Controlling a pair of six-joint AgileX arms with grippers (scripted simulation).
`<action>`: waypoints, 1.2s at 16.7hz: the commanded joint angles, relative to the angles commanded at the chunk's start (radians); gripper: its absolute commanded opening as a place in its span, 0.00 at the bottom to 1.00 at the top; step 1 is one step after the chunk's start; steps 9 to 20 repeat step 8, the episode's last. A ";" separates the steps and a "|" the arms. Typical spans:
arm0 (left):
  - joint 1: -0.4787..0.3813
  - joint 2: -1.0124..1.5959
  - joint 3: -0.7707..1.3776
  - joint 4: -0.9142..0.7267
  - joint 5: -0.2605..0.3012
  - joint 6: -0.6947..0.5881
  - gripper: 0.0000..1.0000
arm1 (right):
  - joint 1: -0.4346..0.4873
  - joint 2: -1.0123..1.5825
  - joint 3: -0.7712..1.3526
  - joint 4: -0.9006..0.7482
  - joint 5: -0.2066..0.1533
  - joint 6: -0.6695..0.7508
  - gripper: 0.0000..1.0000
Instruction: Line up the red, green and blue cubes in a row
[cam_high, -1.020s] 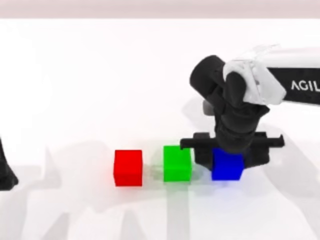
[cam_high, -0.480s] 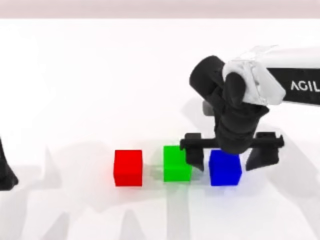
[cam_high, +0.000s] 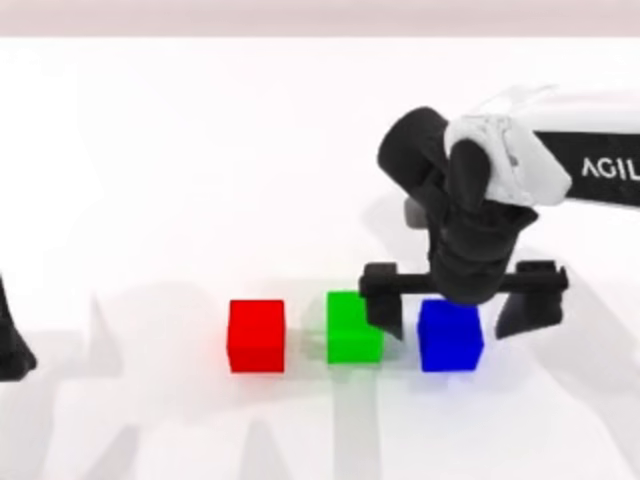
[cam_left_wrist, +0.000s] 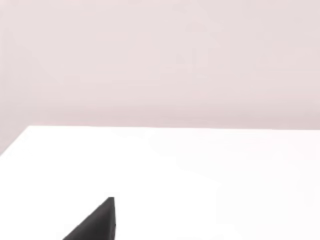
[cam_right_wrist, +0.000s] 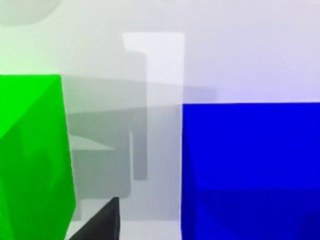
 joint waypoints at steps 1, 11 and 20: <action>0.000 0.000 0.000 0.000 0.000 0.000 1.00 | 0.001 -0.007 0.019 -0.024 0.000 0.001 1.00; 0.000 0.000 0.000 0.000 0.000 0.000 1.00 | 0.007 -0.075 0.161 -0.239 0.000 -0.003 1.00; 0.000 0.000 0.000 0.000 0.000 0.000 1.00 | 0.007 -0.075 0.161 -0.239 0.000 -0.003 1.00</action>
